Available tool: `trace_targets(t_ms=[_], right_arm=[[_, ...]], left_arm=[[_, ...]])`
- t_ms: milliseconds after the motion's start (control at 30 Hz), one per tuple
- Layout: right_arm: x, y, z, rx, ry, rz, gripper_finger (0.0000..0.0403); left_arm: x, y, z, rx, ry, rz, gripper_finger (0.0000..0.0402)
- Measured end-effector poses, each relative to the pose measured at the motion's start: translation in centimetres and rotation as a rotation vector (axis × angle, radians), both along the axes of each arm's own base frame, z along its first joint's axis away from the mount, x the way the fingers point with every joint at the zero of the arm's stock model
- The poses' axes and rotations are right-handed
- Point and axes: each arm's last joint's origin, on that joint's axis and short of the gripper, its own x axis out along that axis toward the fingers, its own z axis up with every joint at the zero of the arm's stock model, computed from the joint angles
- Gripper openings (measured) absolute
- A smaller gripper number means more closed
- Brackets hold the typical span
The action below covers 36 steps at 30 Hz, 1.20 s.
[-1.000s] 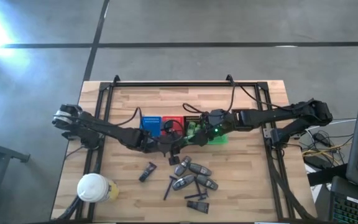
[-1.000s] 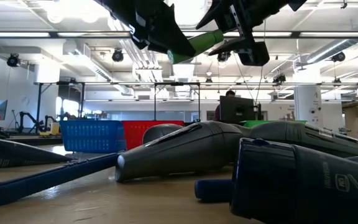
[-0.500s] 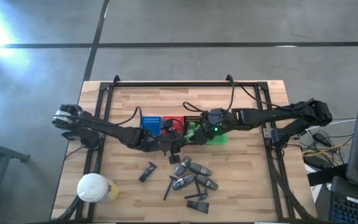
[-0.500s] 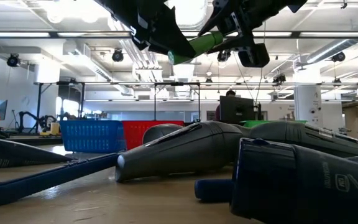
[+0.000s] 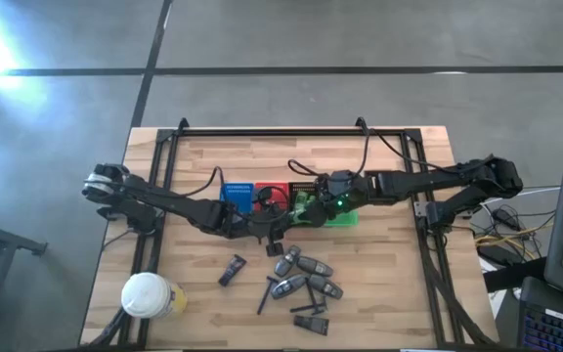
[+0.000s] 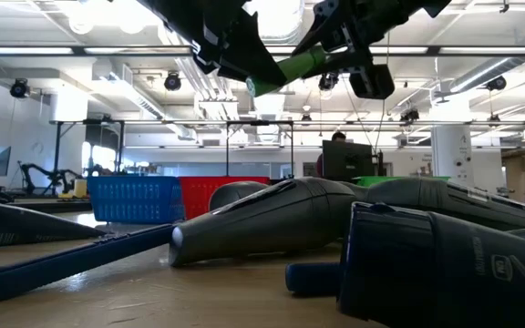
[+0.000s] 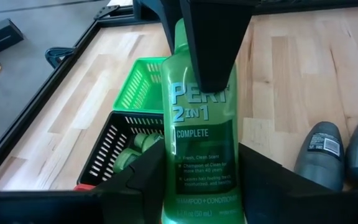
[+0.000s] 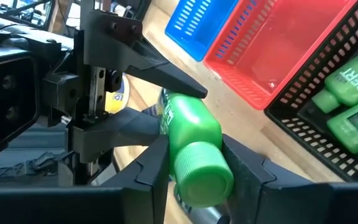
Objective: Pick & Place Travel size toiletries
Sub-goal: Put the shampoo into the black bin
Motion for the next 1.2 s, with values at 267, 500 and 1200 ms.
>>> trace_targets(t_ms=[267, 500, 1200], right_arm=[[-0.2, -0.5, -0.4, -0.078, 0.041, -0.054, 0.0107], [-1.1, -1.0, -1.3, -0.193, 0.166, -0.149, 0.0106], [3.3, 0.4, -6.8, -0.766, 0.57, -0.21, 0.0131]], left_arm=[[-0.5, 0.2, -0.7, -0.037, 0.061, 0.07, 0.0226], [-2.0, 0.1, -1.5, -0.128, 0.183, 0.151, 0.0267], [-8.5, -1.1, 2.5, -0.128, 0.175, 0.296, 0.0266]])
